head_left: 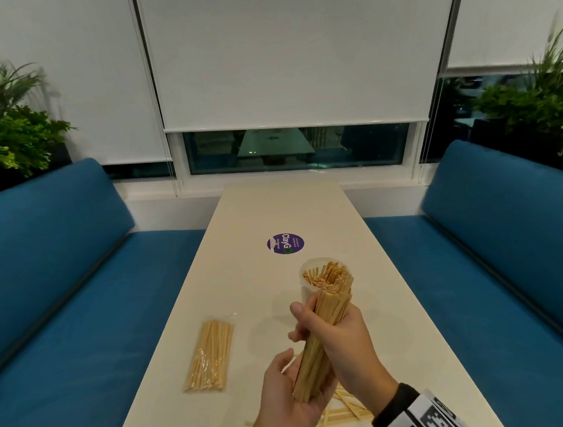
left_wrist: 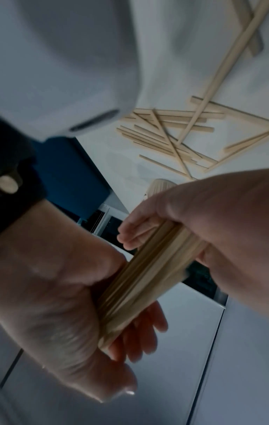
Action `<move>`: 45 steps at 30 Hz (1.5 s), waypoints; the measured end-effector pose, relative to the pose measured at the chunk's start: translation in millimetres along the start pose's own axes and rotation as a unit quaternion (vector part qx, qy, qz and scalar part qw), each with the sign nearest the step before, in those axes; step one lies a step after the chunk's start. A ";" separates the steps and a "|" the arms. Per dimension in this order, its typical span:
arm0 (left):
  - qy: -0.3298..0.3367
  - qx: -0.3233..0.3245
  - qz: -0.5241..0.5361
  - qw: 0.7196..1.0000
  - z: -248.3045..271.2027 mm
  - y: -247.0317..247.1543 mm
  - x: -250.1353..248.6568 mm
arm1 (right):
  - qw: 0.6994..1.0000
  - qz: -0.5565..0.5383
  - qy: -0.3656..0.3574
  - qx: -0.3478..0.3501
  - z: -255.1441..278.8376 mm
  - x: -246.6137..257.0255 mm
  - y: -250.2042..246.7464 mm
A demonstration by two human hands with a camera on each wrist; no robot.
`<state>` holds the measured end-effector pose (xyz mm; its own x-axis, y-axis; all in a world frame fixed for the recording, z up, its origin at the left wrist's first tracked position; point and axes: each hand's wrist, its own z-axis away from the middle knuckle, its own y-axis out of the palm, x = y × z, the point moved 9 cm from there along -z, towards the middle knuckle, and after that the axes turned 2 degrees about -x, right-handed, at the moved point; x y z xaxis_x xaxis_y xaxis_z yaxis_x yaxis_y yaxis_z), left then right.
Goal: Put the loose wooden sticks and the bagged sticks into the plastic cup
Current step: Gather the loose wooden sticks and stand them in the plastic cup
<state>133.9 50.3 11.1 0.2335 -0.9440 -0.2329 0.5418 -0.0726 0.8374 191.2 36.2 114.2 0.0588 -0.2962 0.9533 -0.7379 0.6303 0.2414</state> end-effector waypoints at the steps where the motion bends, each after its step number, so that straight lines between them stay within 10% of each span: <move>1: 0.002 -0.002 0.002 1.000 -0.2 -0.8 0.2 | 1.000 -0.002 0.002 0.005 -0.2 -0.1 0.7; 15: 0.017 0.006 -0.015 1.000 10.1 12.4 -3.0 | 1.000 0.015 -0.006 -0.012 2.6 7.2 5.7; 24: 0.169 0.028 -0.176 0.969 15.3 28.5 -40.1 | 0.996 0.079 0.025 0.020 12.5 -9.4 10.5; 26: 0.341 0.012 -0.322 0.883 36.9 42.8 -75.2 | 0.994 0.096 0.028 0.031 12.6 -9.9 8.5; 29: 0.582 0.036 -0.541 0.606 97.1 96.8 -95.6 | 0.987 0.147 0.046 0.044 15.7 -20.9 7.6; 31: 0.631 0.061 -0.644 0.429 112.6 124.8 -77.3 | 0.983 0.168 0.056 0.055 18.9 -27.2 11.5; 33: 0.629 0.060 -0.688 0.357 112.1 136.6 -58.9 | 0.978 0.198 0.040 0.059 20.2 -26.2 16.3; 39: 0.632 0.059 -0.685 0.357 95.6 128.0 -45.9 | 0.941 0.332 0.026 0.060 25.5 -25.7 18.6; 40: 0.640 0.057 -0.657 0.394 98.7 126.1 -51.4 | 0.949 0.305 0.039 0.062 27.3 -25.0 18.5; 43: 0.558 0.025 -0.538 0.631 88.8 102.9 -73.7 | 0.968 0.229 0.062 0.078 30.7 -21.8 22.5; 45: 0.470 0.018 -0.536 0.701 75.4 95.0 -71.0 | 0.967 0.231 0.064 0.091 30.1 -22.7 24.3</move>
<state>107.9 86.3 144.5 0.1468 0.2865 -0.9468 0.7959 -0.6025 -0.0589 151.8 36.6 93.0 -0.2309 0.0855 0.9692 -0.8108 0.5337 -0.2402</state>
